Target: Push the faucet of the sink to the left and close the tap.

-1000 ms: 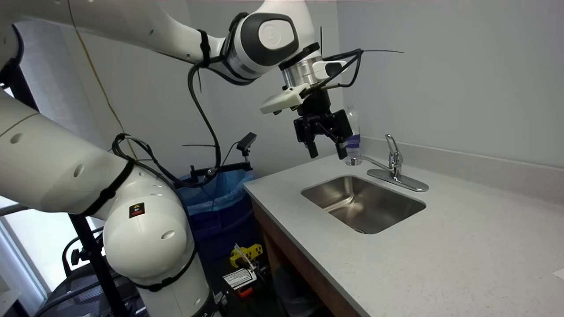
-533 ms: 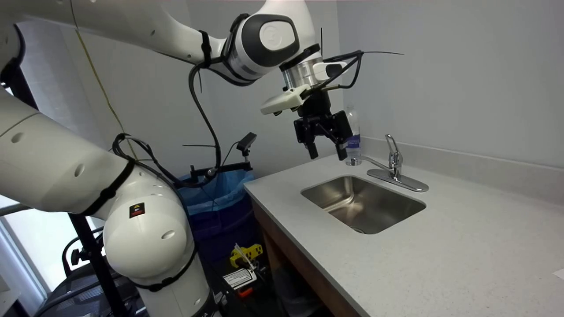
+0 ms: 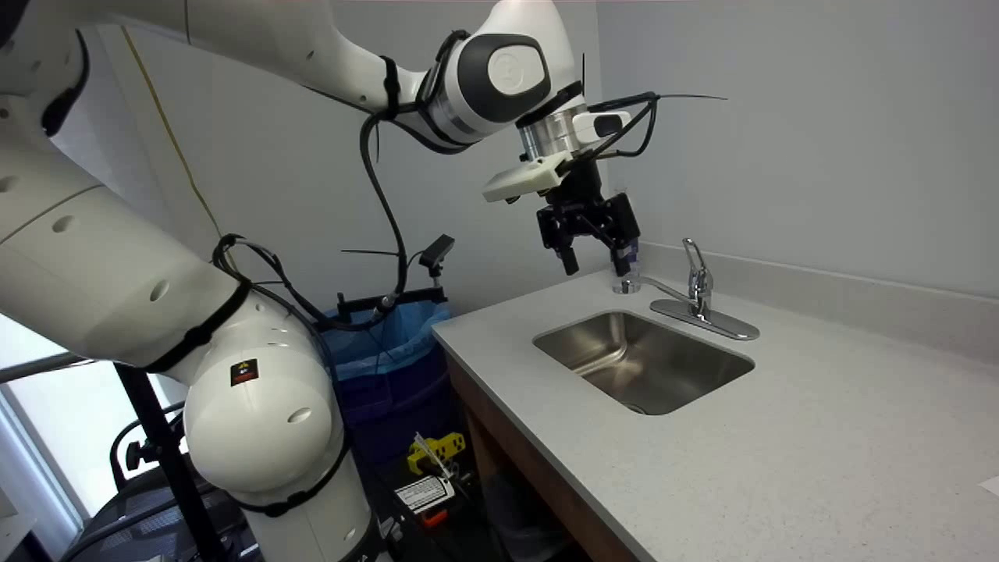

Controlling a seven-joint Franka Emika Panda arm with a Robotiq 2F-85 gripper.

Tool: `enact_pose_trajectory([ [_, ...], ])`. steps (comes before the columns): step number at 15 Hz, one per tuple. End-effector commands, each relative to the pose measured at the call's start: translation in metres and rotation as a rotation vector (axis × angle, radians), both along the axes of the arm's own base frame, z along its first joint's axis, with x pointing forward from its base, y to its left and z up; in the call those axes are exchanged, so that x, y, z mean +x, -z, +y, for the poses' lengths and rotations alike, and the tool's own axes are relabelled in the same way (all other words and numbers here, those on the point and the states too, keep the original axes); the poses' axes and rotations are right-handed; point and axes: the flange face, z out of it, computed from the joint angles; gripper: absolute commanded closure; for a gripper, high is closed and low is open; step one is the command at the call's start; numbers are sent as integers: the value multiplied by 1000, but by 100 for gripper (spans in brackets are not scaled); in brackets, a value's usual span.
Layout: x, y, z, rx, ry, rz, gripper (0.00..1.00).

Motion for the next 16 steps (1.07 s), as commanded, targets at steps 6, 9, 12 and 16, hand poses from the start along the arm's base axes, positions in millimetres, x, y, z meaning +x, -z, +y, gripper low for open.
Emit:
enact_pose_trajectory([
  [6, 78, -11, 4, 29, 9, -106, 0],
  [9, 100, -15, 9, 48, 8, -144, 0],
  [12, 114, -16, 15, 60, 5, -165, 0],
  [16, 108, -12, 12, 41, -6, -149, 0],
])
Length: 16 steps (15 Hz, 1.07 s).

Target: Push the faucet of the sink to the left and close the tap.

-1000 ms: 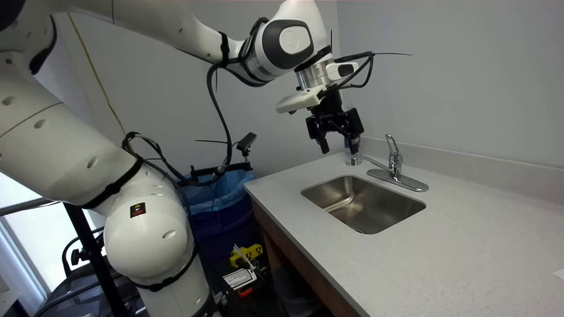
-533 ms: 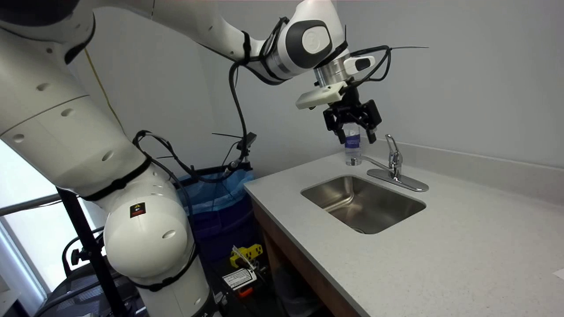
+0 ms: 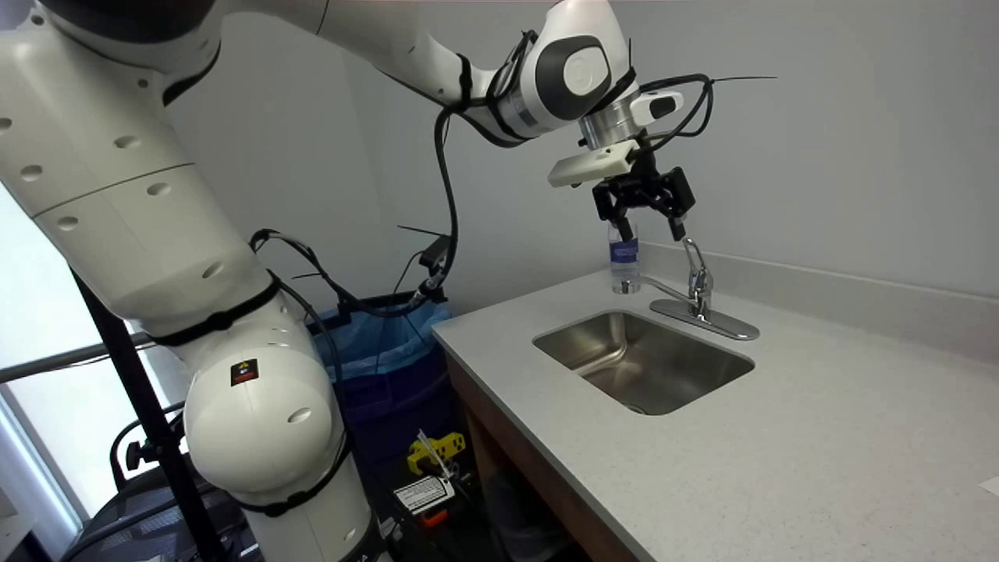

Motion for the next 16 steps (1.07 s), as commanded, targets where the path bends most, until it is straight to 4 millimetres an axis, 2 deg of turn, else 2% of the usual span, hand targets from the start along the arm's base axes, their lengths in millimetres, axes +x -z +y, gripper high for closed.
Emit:
enact_pose_trajectory([
  [1, 1, 0, 0, 0, 0, 1, 0],
  [6, 2, -1, 0, 1, 0, -2, 0],
  [9, 8, 5, 4, -2, -5, 4, 0],
  [16, 34, 42, 15, 13, -8, 49, 0],
])
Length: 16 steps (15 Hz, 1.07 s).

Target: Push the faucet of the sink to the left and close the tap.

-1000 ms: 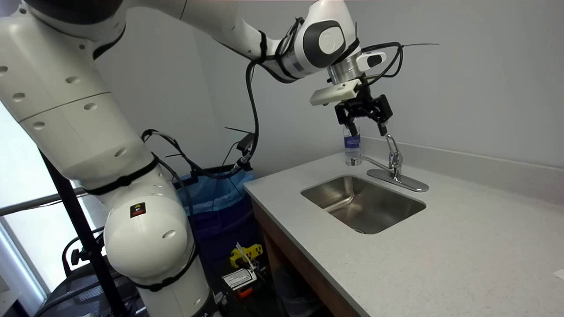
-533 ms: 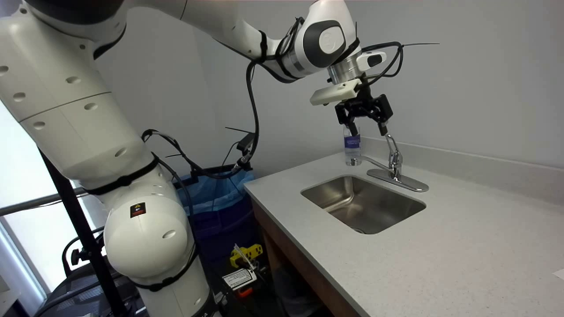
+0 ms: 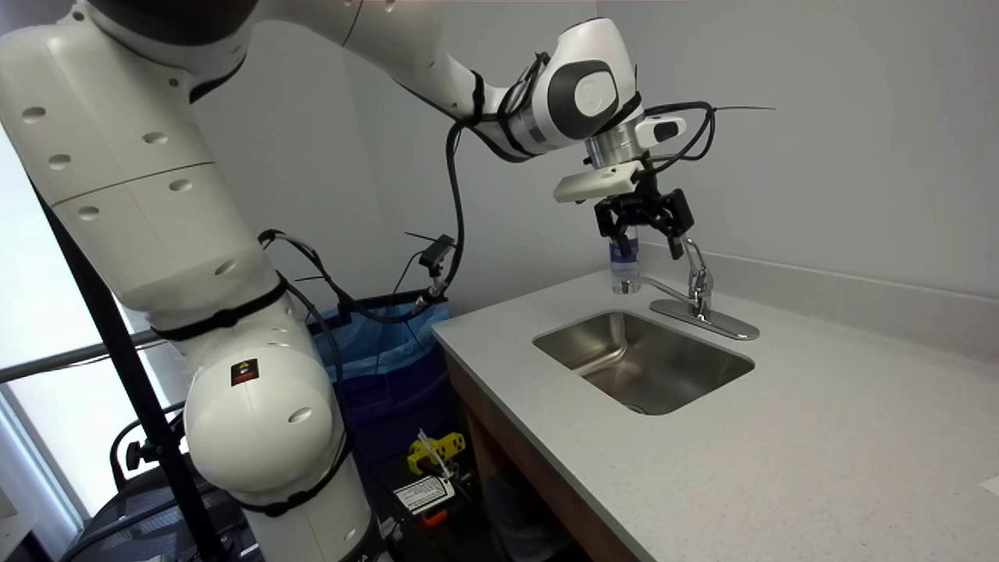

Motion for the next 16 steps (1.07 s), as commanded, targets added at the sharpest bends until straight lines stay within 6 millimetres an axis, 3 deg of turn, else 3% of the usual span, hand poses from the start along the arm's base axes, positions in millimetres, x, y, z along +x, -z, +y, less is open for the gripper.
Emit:
enact_pose_trajectory([
  [1, 25, 15, 6, 16, 7, -5, 0],
  [9, 68, 40, 15, 19, 14, 18, 0],
  [16, 88, 65, 32, 13, -3, 55, 0],
])
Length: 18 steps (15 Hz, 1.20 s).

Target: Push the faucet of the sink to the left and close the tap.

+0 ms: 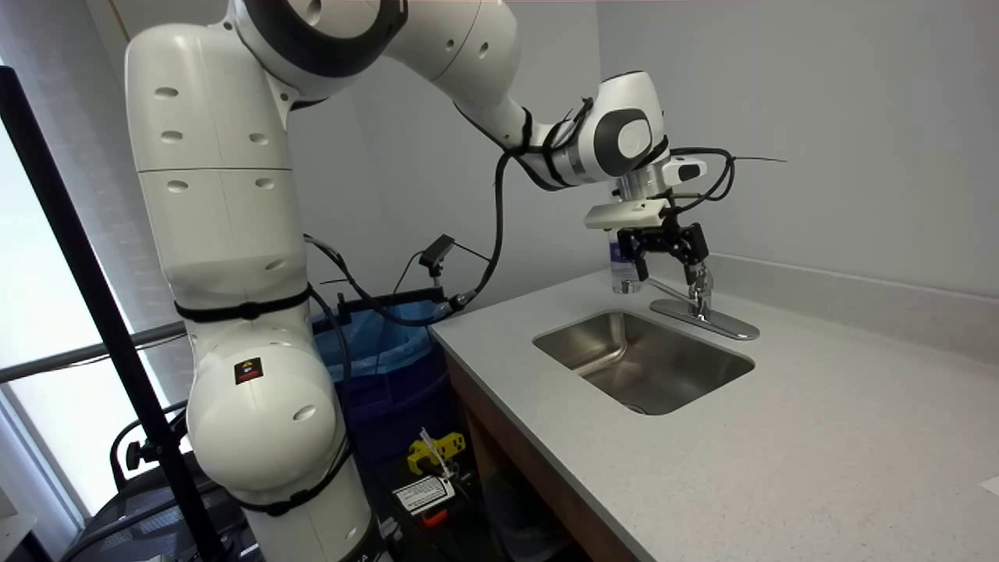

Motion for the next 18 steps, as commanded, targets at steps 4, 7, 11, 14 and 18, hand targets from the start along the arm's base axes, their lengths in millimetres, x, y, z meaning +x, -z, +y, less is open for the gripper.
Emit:
enact_pose_trajectory([
  [4, 18, 11, 12, -9, -4, 15, 0],
  [7, 18, 12, 16, -8, -8, 21, 0],
  [11, 12, 13, 9, -21, -6, 22, 0],
  [14, 10, 12, 2, -16, 11, 24, 0],
  [18, 7, 15, -4, -13, 23, 31, 0],
])
